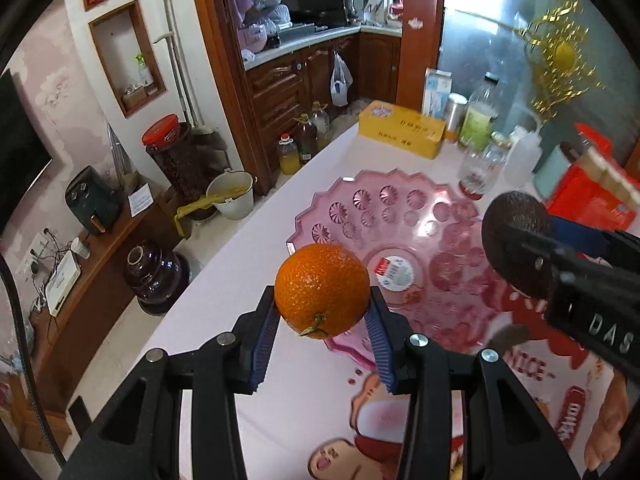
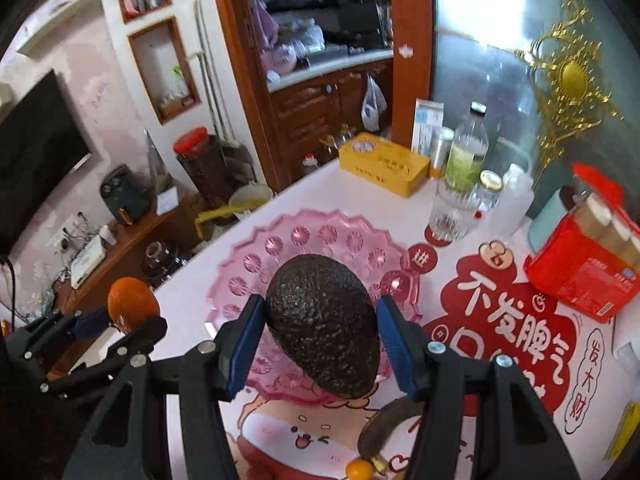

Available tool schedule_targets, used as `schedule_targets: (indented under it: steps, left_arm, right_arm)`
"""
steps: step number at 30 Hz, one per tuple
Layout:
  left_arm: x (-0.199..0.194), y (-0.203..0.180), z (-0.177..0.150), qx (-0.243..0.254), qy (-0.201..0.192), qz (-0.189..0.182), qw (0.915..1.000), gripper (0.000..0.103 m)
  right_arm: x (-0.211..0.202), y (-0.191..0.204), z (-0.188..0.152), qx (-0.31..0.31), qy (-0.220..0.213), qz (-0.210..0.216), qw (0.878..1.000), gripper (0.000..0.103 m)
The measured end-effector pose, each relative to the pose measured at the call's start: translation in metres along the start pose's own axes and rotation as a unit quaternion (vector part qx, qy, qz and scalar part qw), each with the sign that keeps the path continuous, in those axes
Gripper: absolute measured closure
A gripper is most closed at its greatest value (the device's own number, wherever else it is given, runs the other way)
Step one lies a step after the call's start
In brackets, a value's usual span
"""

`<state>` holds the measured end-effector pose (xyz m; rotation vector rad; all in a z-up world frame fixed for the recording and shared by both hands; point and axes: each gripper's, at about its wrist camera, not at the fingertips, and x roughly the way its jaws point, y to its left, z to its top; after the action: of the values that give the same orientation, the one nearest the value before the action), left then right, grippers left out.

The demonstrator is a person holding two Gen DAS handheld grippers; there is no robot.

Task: Organize fruits
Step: 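Lift the orange and avocado and carry both over the pink bowl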

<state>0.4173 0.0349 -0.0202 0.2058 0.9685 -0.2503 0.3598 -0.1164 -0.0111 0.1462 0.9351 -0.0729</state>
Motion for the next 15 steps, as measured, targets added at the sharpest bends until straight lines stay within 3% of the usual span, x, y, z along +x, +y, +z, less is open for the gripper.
schedule_targets:
  steps: [15]
  left_arm:
    - [0.123, -0.028, 0.001, 0.044, 0.067, -0.004, 0.9968, 0.061]
  right_arm:
    - [0.115, -0.013, -0.013, 0.002, 0.097, -0.019, 0.995, 0.045]
